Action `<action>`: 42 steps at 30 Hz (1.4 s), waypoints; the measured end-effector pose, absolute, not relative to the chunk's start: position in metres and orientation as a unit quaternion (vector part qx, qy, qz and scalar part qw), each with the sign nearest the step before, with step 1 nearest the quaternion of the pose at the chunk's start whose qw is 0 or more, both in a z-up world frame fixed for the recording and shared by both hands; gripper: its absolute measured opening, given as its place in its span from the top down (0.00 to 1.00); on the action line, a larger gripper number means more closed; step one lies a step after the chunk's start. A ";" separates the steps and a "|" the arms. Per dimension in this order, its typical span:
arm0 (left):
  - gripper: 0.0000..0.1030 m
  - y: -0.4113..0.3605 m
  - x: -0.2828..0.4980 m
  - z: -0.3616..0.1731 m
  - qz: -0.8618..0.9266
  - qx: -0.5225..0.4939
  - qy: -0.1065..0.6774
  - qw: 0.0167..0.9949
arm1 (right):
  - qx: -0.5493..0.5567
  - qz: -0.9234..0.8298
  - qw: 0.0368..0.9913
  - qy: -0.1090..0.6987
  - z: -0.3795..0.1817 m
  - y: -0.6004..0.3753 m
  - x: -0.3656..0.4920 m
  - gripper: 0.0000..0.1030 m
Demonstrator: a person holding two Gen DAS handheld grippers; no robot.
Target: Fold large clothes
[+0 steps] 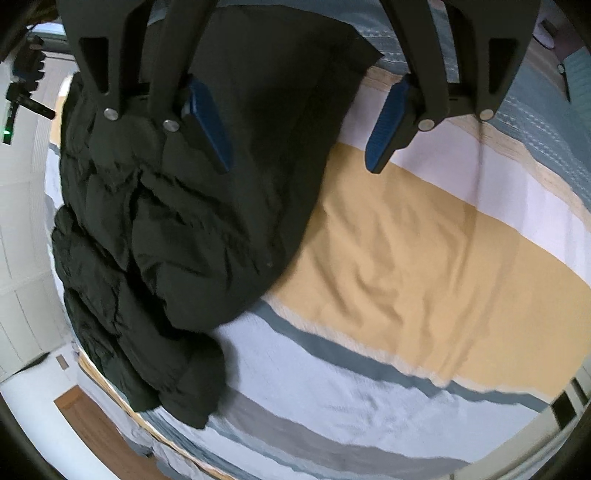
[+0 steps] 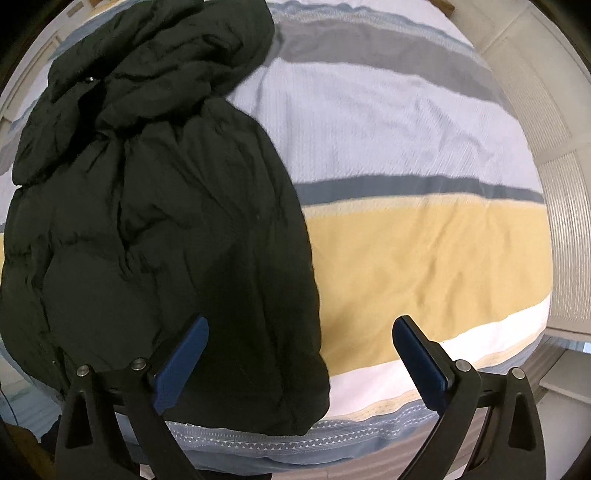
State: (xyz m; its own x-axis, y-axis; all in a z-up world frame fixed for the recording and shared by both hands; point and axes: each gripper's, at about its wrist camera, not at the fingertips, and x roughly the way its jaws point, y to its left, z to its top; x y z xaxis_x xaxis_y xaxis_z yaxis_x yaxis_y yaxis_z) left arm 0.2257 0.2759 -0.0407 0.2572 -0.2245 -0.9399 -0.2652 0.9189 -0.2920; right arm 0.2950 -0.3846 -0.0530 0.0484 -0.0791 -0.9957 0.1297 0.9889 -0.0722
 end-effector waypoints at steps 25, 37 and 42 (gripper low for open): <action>0.20 0.253 0.215 -0.115 -0.052 -0.298 0.695 0.652 | 0.174 0.003 0.660 0.730 -0.158 -0.418 0.254 0.02; 0.47 0.217 0.196 -0.103 -0.098 -0.322 0.694 0.636 | 0.209 0.081 0.633 0.741 -0.160 -0.404 0.240 0.64; 0.75 0.209 0.195 -0.088 -0.106 -0.329 0.683 0.643 | 0.200 0.118 0.630 0.741 -0.144 -0.391 0.244 0.85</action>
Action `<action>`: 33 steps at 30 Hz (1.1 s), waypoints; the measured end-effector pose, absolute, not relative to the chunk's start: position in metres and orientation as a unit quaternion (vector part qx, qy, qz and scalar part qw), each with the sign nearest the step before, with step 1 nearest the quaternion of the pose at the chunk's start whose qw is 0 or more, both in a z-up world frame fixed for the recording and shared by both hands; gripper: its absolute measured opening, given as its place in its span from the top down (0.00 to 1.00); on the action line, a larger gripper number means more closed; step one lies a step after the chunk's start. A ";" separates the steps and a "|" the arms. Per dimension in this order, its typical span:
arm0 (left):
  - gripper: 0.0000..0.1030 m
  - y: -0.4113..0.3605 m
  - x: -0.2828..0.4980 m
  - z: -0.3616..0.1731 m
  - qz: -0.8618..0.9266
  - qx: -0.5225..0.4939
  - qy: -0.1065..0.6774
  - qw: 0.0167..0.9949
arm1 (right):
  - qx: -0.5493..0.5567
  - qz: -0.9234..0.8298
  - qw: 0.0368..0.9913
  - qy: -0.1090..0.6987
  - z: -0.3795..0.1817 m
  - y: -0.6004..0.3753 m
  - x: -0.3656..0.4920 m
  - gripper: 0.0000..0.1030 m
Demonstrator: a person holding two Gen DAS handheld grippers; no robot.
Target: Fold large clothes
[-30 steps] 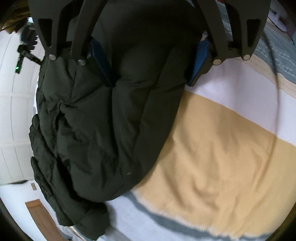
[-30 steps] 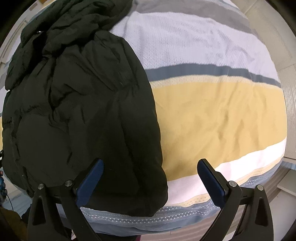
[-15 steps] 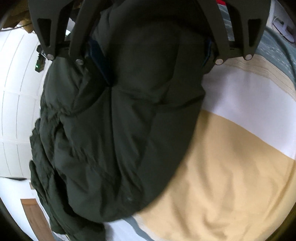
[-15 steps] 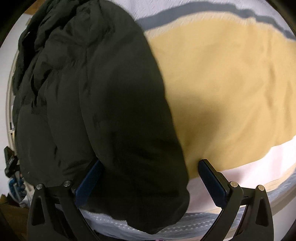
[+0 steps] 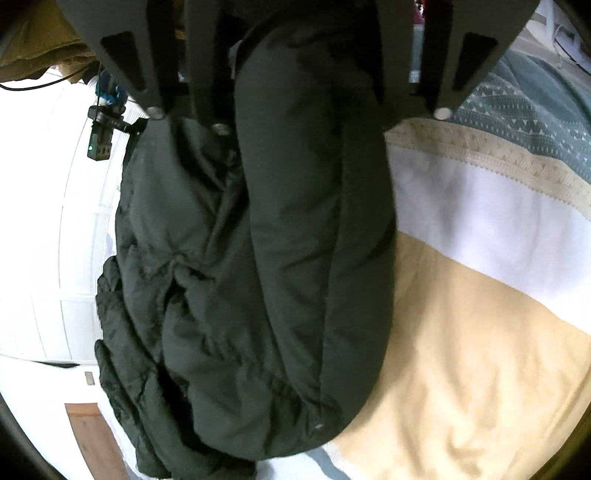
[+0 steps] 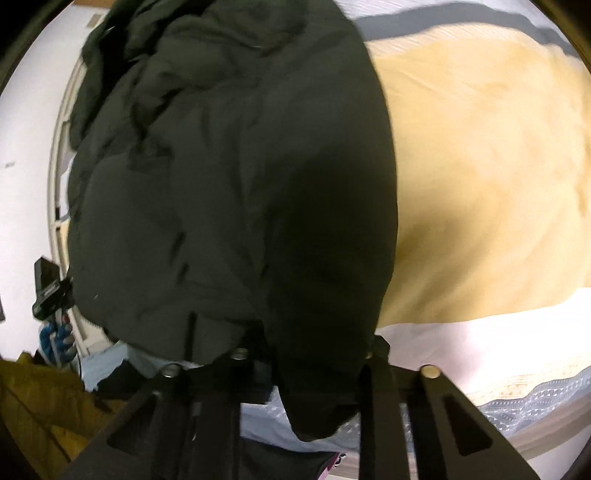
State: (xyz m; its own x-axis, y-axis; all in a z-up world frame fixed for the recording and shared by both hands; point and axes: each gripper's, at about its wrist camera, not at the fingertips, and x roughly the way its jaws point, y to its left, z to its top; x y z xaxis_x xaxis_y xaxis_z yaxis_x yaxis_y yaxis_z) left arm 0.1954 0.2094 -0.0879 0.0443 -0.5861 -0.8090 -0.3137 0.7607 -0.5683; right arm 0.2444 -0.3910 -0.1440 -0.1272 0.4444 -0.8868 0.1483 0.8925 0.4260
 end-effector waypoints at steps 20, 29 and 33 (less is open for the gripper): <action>0.84 0.249 0.301 0.032 -0.115 -0.377 0.533 0.749 | 0.185 0.143 0.779 0.582 -0.009 -0.422 0.324 0.91; 0.84 0.263 0.385 0.105 -0.135 -0.391 0.459 0.786 | 0.203 0.118 0.836 0.496 0.063 -0.424 0.403 0.91; 0.84 0.258 0.442 0.117 -0.126 -0.390 0.456 0.790 | 0.221 0.103 0.850 0.468 0.081 -0.436 0.441 0.91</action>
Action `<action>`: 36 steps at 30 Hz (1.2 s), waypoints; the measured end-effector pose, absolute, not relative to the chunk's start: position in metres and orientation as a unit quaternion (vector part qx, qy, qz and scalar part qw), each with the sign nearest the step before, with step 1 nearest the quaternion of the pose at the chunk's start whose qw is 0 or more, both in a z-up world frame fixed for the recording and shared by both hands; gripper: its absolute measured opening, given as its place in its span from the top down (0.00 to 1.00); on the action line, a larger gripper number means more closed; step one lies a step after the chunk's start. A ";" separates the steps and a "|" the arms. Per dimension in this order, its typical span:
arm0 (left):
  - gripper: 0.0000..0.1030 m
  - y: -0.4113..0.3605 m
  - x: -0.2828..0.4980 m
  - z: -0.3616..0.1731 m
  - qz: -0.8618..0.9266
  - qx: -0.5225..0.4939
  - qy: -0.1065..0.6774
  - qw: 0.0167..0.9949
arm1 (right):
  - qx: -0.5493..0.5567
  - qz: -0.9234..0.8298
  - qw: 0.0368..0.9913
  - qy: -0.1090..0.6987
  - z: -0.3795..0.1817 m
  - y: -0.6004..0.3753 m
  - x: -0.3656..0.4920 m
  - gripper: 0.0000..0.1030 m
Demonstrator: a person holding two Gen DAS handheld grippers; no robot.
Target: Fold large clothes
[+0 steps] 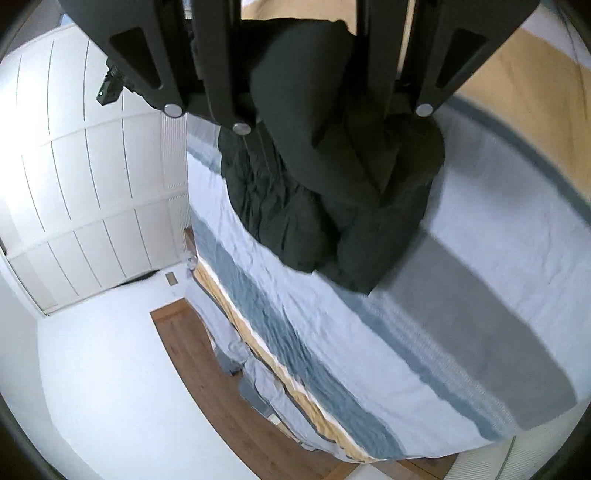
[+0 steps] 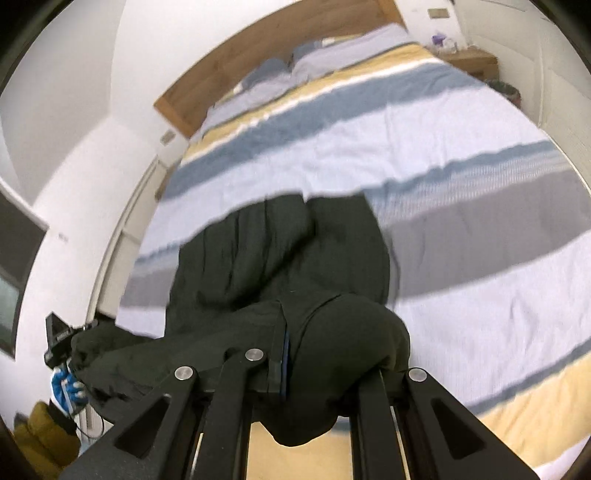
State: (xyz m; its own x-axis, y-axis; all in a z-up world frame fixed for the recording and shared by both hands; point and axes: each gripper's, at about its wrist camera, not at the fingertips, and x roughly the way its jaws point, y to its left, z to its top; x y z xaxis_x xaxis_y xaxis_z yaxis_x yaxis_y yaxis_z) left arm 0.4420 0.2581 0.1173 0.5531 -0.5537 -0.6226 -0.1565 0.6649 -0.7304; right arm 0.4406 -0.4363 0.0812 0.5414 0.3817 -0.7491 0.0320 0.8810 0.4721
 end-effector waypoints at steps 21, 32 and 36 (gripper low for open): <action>0.80 0.233 0.692 -0.038 -0.019 -0.391 0.544 0.742 | 0.326 -0.037 0.786 0.524 -0.053 -0.455 0.684 0.90; 0.46 0.248 0.711 -0.038 -0.050 -0.485 0.500 0.716 | 0.356 -0.059 0.768 0.529 -0.077 -0.455 0.703 0.65; 0.41 0.254 0.710 -0.021 -0.055 -0.493 0.489 0.717 | 0.371 -0.056 0.774 0.510 -0.067 -0.454 0.700 0.49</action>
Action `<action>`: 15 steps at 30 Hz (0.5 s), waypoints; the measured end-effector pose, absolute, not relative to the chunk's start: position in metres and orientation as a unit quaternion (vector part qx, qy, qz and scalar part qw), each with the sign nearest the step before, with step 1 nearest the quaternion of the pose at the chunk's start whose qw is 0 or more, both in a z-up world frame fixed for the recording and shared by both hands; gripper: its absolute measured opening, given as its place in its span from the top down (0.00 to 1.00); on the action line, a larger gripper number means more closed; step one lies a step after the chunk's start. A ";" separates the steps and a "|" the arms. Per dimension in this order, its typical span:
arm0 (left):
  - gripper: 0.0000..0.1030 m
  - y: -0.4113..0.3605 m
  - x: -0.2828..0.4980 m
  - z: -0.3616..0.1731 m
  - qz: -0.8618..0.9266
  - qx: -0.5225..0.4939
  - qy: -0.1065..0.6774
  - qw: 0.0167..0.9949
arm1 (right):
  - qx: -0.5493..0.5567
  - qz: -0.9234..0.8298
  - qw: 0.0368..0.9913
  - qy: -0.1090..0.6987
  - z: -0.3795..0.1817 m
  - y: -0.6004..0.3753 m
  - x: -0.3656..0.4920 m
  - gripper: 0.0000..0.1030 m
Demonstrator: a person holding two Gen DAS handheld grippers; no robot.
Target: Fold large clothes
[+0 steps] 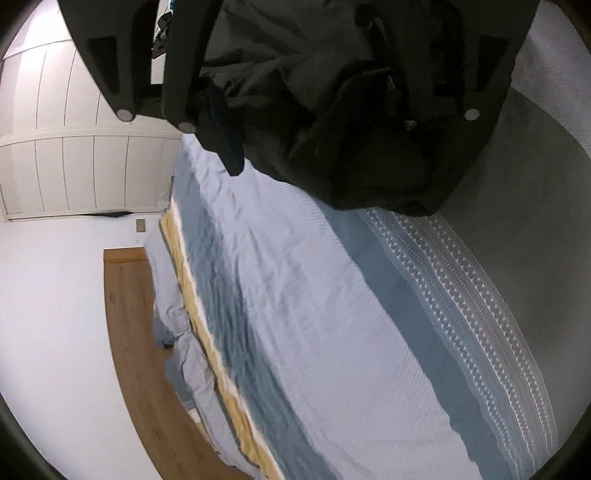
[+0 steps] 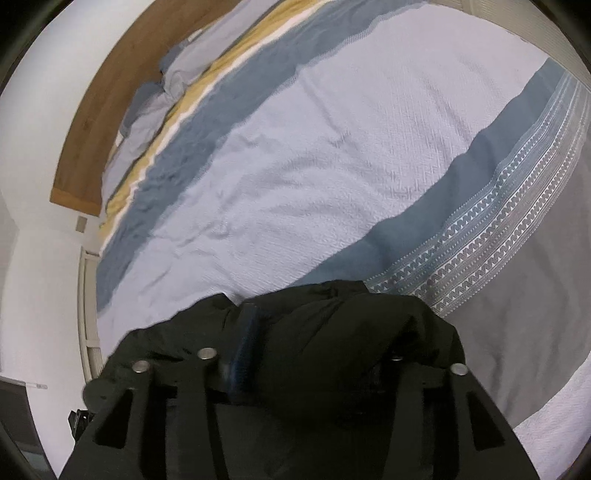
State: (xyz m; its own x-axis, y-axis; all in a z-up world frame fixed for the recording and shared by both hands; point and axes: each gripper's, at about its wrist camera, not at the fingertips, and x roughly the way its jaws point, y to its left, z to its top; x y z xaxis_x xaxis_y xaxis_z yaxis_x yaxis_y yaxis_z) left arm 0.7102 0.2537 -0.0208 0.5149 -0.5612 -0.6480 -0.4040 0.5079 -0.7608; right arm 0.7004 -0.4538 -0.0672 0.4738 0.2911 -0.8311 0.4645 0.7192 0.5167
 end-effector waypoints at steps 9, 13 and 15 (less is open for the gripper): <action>0.39 0.268 0.705 0.039 -0.057 -0.450 0.469 0.758 | 0.360 -0.050 0.812 0.456 -0.006 -0.456 0.694 0.17; 0.39 0.268 0.690 0.076 -0.044 -0.398 0.453 0.797 | 0.329 -0.042 0.836 0.437 0.029 -0.451 0.684 0.17; 0.39 0.263 0.680 0.089 -0.032 -0.365 0.453 0.813 | 0.302 -0.039 0.850 0.431 0.044 -0.442 0.676 0.17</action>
State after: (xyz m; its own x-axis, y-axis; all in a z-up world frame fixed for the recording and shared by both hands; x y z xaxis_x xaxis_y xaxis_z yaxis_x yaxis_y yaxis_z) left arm 0.6803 0.2631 0.0890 0.5883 -0.3827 -0.7123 -0.2780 0.7315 -0.6226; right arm 0.6758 -0.4420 0.0435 0.6261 0.1940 -0.7553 0.3254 0.8152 0.4791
